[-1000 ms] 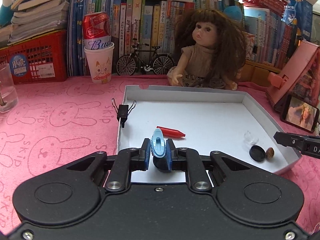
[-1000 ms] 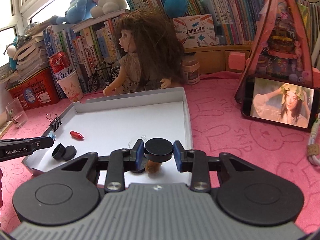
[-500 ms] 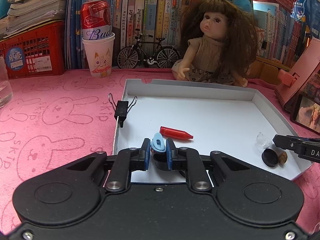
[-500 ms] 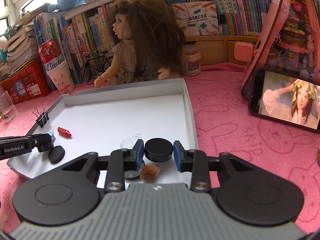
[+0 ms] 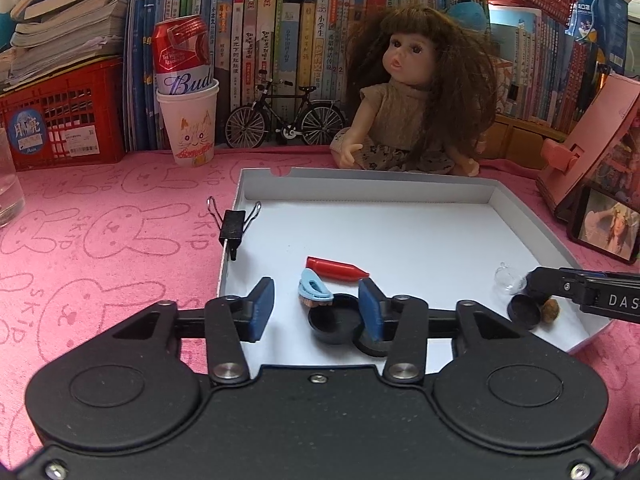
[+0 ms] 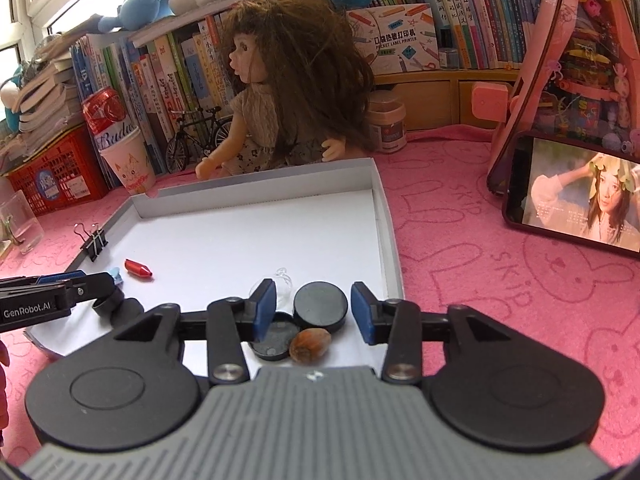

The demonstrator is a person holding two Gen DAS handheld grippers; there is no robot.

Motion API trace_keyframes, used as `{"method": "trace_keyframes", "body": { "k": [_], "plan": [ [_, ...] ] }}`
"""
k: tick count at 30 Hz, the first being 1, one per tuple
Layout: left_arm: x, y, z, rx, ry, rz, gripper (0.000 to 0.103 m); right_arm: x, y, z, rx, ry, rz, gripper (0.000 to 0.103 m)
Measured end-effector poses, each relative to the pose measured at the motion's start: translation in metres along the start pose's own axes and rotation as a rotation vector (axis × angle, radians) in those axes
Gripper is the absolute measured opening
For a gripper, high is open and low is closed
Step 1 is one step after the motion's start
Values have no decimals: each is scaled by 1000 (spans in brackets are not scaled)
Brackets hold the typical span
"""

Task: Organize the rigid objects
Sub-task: 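Open the left tool to drop the clip while the right tool releases the disc, then move both tools back toward the remaining objects on the cloth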

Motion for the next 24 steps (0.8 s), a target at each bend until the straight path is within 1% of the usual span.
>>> {"method": "trace_keyframes", "body": {
  "k": [1, 5, 7, 12, 17, 24],
  "plan": [
    [-2, 0, -1, -2, 10, 0, 53, -2, 0, 0, 0, -5, -3, 61],
    [-15, 2, -7, 12, 32, -4, 58, -13, 1, 2, 0, -15, -26, 67],
    [-23, 4, -12, 35, 39, -13, 64, -20, 3, 4, -16, -20, -40, 68],
    [-46, 12, -28, 74, 78, -34, 73, -41, 10, 15, -71, -38, -71, 74],
    [-66, 22, -43, 109, 103, -43, 76, -60, 16, 22, -101, -59, -85, 76],
    [-92, 40, -47, 96, 134, -49, 77, -82, 26, 28, -105, -91, -96, 80]
  ]
}}
Point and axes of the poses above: each gripper's, at about its wrist camera, not at the fingertips, and x roughly the way its jaws point, z to its left, y to its underside, the point moved 8 cm from there along x, roughly the way its jaws point, and after that the axes turned 8 degrees about x, right-handed, at the moved point
